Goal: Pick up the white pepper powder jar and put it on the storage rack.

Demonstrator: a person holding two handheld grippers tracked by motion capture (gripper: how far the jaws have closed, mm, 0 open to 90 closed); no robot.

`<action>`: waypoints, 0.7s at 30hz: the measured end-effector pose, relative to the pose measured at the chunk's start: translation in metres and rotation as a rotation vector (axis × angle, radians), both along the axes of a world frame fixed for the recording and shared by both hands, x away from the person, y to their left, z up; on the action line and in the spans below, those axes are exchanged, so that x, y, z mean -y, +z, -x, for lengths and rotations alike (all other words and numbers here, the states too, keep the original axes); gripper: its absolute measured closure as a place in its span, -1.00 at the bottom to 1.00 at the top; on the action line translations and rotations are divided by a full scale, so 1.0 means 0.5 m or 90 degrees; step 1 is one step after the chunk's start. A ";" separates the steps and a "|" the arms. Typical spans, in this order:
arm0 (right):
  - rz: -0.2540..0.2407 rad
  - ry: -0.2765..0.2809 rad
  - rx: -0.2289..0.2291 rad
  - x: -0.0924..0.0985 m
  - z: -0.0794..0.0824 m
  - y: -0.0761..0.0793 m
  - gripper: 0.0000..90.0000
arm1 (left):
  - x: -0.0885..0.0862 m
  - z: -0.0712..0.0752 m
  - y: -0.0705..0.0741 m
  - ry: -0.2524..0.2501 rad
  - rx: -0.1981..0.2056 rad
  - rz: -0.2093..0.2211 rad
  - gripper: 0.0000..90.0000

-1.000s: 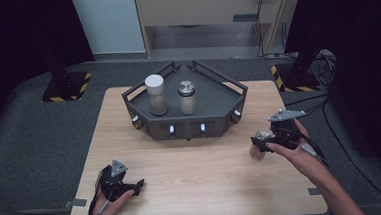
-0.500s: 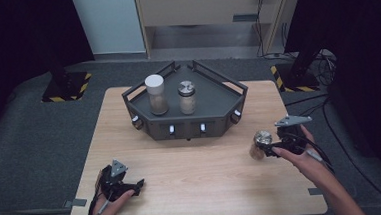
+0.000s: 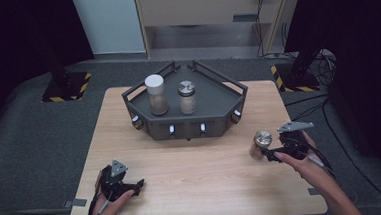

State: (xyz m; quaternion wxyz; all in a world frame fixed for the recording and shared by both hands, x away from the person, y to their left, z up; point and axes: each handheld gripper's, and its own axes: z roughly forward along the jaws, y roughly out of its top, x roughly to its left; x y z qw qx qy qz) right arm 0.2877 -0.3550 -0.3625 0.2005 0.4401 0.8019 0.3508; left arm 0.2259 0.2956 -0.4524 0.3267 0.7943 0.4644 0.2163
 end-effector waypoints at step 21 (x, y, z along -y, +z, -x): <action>-0.004 -0.004 -0.023 -0.008 -0.006 -0.045 -0.90 | 0.000 0.000 0.000 0.000 0.000 0.000 -1.00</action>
